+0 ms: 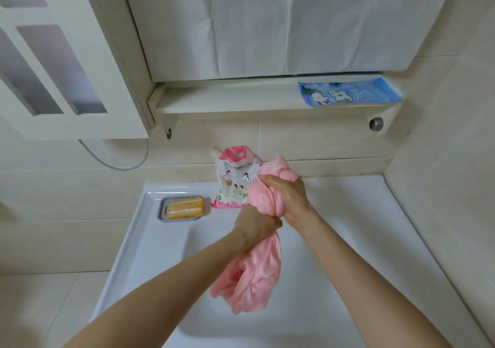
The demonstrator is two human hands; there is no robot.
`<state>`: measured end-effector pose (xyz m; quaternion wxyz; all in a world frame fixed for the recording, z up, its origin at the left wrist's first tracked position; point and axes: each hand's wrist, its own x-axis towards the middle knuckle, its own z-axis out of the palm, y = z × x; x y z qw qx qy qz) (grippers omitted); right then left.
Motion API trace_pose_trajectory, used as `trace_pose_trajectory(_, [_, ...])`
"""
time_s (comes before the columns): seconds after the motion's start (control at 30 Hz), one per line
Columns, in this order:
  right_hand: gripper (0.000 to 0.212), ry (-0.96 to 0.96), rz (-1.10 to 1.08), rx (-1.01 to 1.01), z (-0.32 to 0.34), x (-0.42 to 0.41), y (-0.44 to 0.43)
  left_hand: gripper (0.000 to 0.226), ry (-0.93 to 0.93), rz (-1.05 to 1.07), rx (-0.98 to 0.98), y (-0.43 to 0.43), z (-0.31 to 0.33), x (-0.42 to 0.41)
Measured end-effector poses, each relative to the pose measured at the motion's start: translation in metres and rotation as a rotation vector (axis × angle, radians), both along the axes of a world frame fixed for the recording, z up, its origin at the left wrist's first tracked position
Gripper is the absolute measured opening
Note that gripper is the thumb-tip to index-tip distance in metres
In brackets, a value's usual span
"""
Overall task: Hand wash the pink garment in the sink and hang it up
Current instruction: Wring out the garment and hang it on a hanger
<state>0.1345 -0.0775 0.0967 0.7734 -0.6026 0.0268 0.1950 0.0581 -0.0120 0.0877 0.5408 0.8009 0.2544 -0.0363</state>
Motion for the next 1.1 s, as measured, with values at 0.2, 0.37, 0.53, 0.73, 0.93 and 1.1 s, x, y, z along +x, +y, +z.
trace_pose_trajectory(0.2, [0.016, -0.013, -0.164, -0.098, -0.006, -0.006, 0.007, 0.021, 0.013, -0.098, 0.388, 0.004, -0.014, 0.004])
trace_pose_trajectory(0.37, [0.013, -0.071, -0.205, -0.168, -0.011, -0.010, 0.013, 0.019, 0.052, -0.184, 0.440, 0.008, -0.019, 0.009])
trace_pose_trajectory(0.53, [0.046, -0.007, 0.359, 0.033, -0.001, 0.010, -0.014, 0.022, 0.098, -0.360, 0.395, 0.032, -0.002, 0.008])
trace_pose_trajectory(0.73, [0.096, -0.450, 0.637, -0.072, 0.026, 0.031, -0.043, 0.040, 0.395, -0.797, 1.095, 0.054, 0.018, 0.011])
trace_pose_trajectory(0.93, [0.117, -0.497, 0.781, -0.727, -0.014, -0.007, -0.012, 0.043, 0.117, -0.745, 1.308, 0.045, 0.030, 0.025])
trace_pose_trajectory(1.1, [0.016, -0.111, 0.514, -0.477, -0.029, -0.006, -0.013, 0.064, -0.589, -0.246, 1.463, 0.057, 0.008, 0.017])
